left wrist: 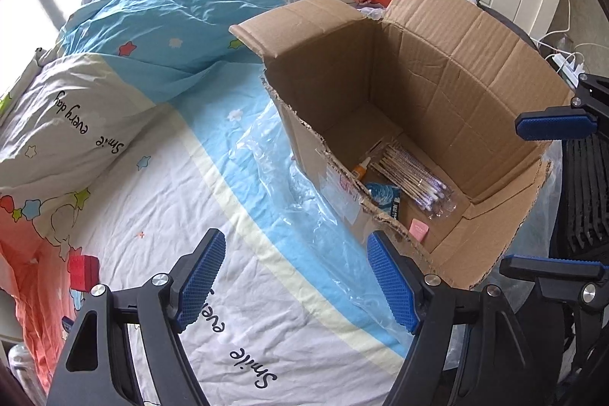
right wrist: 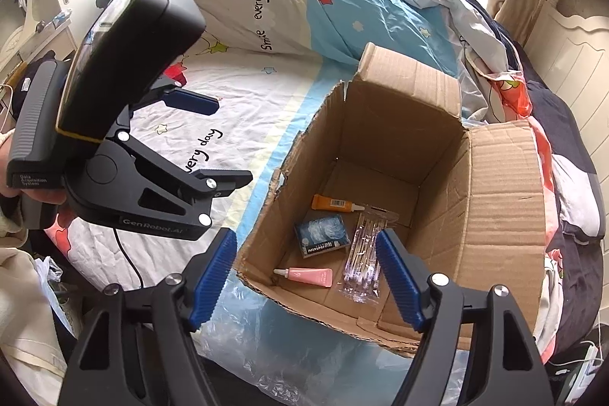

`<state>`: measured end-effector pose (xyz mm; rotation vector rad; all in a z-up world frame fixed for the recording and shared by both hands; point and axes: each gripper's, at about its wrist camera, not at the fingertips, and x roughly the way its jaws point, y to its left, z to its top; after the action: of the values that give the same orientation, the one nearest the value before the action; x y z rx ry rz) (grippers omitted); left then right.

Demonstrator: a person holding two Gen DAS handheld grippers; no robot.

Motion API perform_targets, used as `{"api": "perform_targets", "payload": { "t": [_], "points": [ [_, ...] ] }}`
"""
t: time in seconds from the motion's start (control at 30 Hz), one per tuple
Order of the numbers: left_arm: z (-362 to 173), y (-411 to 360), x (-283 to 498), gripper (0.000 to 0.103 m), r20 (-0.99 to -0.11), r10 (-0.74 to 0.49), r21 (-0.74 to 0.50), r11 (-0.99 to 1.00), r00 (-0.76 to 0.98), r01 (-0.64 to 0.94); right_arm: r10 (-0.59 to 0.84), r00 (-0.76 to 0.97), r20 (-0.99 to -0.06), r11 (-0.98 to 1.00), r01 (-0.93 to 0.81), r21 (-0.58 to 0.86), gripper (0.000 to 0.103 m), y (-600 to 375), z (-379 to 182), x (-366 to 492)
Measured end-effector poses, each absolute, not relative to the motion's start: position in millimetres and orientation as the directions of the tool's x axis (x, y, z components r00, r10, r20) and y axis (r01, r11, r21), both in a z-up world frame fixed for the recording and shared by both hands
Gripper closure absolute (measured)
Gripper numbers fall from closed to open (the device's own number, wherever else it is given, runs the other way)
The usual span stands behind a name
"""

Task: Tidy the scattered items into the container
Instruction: 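Withdraw both grippers from the box toward the red box and blue bottle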

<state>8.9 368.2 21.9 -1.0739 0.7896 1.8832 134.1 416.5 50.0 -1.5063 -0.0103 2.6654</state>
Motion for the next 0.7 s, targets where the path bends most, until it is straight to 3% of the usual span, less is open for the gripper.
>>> {"api": "perform_targets", "payload": {
  "t": [0.7],
  "points": [
    [21,312,-16,0.023,-0.898,0.315,0.074,-0.579,-0.307,-0.812,0.069,-0.516,-0.854,-0.998,-0.044,-0.054,0.026,386,56,115]
  ]
}}
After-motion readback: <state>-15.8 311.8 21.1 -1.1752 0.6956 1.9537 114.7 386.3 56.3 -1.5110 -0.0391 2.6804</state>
